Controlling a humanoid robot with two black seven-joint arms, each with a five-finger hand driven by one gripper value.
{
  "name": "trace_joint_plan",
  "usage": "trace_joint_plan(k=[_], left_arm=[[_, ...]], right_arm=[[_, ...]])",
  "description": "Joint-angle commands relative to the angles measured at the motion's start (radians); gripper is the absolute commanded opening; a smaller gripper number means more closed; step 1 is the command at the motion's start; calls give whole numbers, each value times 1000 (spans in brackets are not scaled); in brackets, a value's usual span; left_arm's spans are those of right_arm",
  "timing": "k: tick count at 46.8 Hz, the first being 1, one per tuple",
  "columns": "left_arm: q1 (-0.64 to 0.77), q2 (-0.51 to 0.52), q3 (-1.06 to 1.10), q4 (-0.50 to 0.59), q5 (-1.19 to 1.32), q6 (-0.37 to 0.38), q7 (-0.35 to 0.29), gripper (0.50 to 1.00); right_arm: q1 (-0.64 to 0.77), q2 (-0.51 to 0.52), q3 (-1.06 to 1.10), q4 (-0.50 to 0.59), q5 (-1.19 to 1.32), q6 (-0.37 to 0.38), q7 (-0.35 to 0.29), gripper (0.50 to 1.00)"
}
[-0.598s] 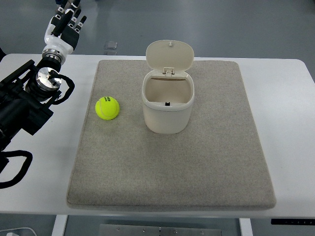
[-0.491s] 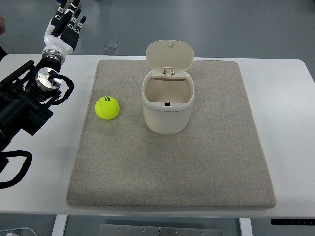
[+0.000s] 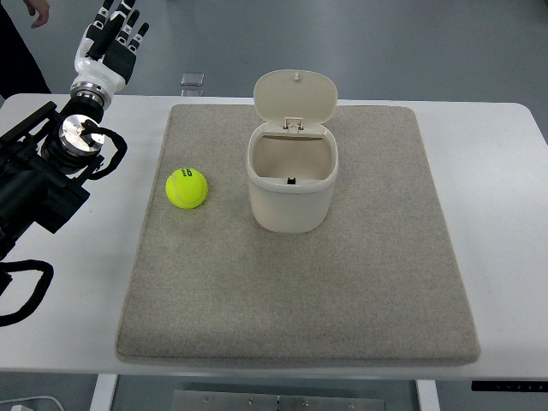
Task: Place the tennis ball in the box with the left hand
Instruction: 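Raise the left hand and open its fingers above the mat edge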
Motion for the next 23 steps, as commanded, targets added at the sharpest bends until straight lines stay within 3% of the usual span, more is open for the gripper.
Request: trace_joint_plan(k=[1, 14, 23], left_arm=[[-5, 13, 4, -18, 1, 7, 10, 988], [-74, 144, 241, -129, 2, -2, 14, 981], [-91, 167, 303, -143, 54, -102, 14, 981]], right_arm=[[0, 0, 0, 0, 0, 0, 0, 938], [0, 0, 0, -2, 0, 0, 0, 938], [0, 0, 0, 0, 0, 0, 0, 938]])
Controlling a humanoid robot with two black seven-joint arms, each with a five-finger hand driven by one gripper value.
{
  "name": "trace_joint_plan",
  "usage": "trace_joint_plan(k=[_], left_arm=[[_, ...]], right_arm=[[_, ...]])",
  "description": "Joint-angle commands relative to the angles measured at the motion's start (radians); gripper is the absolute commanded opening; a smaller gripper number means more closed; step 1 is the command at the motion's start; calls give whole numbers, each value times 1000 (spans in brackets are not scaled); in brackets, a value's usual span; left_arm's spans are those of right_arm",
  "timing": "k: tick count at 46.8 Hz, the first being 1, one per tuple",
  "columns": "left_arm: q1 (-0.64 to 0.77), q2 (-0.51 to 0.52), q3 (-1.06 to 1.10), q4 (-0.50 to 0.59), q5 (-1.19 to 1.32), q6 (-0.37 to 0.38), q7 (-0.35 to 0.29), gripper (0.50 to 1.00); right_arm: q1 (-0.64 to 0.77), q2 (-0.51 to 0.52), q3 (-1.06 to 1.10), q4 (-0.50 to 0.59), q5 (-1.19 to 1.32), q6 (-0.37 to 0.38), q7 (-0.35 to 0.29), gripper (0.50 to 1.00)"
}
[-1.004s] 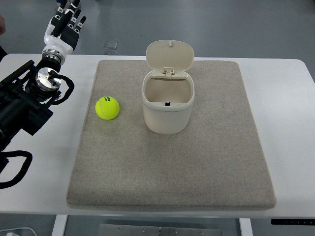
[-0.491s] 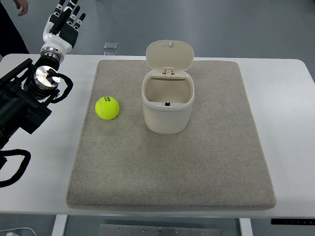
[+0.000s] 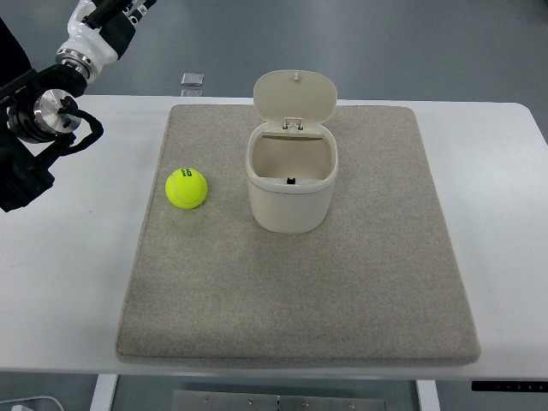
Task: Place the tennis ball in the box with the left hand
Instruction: 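Raise the left hand and open its fingers above the mat edge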
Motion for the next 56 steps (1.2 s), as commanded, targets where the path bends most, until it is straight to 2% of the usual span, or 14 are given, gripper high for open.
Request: trace_joint_plan(k=[1, 30, 35, 39, 45, 50, 56], left_arm=[[-4, 1, 3, -1, 37, -23, 0, 981], [-29, -16, 50, -8, 72, 0, 3, 981], [-63, 22, 171, -114, 72, 9, 35, 975], [-92, 114, 219, -220, 72, 76, 67, 973], [-132, 165, 314, -352, 72, 147, 121, 973], [-161, 237, 351, -399, 72, 158, 126, 973], [-149, 260, 371, -404, 72, 158, 126, 973]], right_arm=[[0, 0, 0, 0, 0, 0, 0, 938], [0, 0, 0, 0, 0, 0, 0, 938], [0, 0, 0, 0, 0, 0, 0, 938], [0, 0, 0, 0, 0, 0, 0, 938], [0, 0, 0, 0, 0, 0, 0, 938], [0, 0, 0, 0, 0, 0, 1, 938], [0, 0, 0, 0, 0, 0, 0, 938]])
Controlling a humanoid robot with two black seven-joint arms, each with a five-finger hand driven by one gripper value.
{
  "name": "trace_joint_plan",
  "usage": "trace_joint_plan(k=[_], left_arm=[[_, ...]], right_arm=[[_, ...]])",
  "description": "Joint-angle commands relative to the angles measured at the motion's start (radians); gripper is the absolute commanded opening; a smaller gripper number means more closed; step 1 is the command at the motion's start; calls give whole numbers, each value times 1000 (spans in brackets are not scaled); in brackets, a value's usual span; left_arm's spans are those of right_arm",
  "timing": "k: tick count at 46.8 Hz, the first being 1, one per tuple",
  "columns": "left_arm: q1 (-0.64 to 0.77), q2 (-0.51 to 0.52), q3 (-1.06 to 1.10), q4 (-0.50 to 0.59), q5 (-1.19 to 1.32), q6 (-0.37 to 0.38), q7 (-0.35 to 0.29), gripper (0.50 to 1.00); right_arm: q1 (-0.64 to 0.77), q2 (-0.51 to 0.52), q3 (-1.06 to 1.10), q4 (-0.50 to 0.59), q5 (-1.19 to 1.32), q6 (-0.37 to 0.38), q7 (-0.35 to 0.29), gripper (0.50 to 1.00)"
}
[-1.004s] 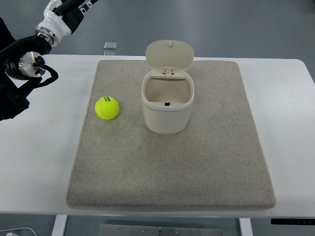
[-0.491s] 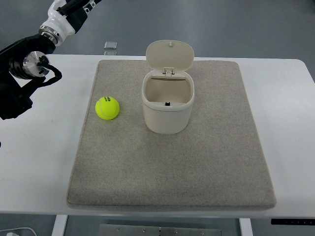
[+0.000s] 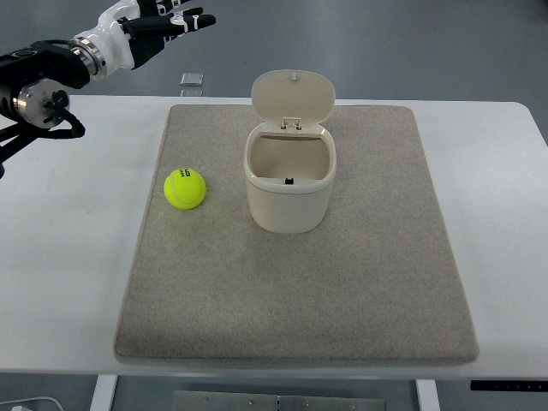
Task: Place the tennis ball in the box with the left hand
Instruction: 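Raise the left hand and open its fingers above the mat edge, then reach the left hand forward and down toward the tennis ball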
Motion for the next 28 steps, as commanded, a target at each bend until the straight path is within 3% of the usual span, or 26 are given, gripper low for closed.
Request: trace_joint_plan(k=[1, 9, 20, 28], left_arm=[[12, 21, 24, -8, 2, 0, -2, 973], [55, 67, 35, -19, 29, -5, -21, 973], [118, 65, 27, -26, 141, -5, -117, 964], [139, 67, 39, -83, 215, 8, -114, 945]], right_arm=[[0, 0, 0, 0, 0, 0, 1, 940], [0, 0, 0, 0, 0, 0, 0, 938], [0, 0, 0, 0, 0, 0, 0, 940], [0, 0, 0, 0, 0, 0, 0, 938]])
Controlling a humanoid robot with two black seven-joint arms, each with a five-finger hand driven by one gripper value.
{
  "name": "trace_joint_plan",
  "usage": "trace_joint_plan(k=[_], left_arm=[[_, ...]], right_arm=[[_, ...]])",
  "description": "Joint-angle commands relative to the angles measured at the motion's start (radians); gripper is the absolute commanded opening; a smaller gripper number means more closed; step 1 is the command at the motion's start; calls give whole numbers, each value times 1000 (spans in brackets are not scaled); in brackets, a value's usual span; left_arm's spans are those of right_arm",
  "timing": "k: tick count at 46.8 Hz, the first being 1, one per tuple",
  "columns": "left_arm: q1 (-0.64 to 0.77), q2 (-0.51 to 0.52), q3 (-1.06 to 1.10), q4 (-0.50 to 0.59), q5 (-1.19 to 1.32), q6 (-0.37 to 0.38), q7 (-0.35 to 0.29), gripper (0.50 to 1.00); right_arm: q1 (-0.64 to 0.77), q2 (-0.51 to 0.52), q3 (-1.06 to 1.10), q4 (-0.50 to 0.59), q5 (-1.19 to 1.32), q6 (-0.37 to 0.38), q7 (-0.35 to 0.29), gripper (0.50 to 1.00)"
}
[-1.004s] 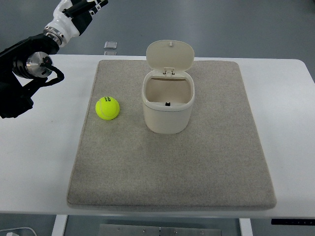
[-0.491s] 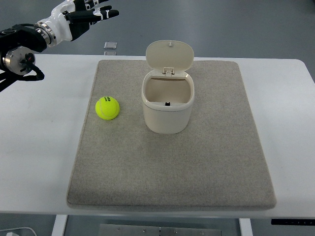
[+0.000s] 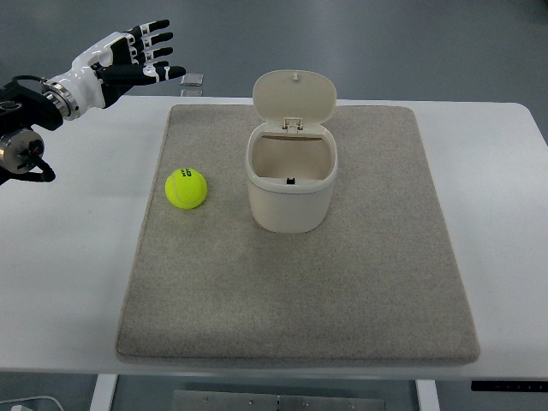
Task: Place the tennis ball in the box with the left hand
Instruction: 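Reach the left hand forward and down toward the tennis ball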
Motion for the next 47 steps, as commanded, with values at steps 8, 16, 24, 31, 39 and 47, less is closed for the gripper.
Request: trace_joint_plan(k=[8, 16, 24, 31, 39, 47], left_arm=[[-37, 34, 130, -112, 98, 38, 53, 943], [-168, 82, 303, -111, 150, 23, 105, 941], [-203, 108, 310, -117, 242, 26, 105, 932], [-196, 102, 319, -117, 317, 40, 110, 921], [-188, 96, 319, -119, 403, 41, 110, 919], [-191, 80, 342, -126, 414, 40, 118, 921]], right_arm=[[0, 0, 0, 0, 0, 0, 0, 938], [0, 0, 0, 0, 0, 0, 0, 938], [0, 0, 0, 0, 0, 0, 0, 938], [0, 0, 0, 0, 0, 0, 1, 938], [0, 0, 0, 0, 0, 0, 0, 938], [0, 0, 0, 0, 0, 0, 0, 938]])
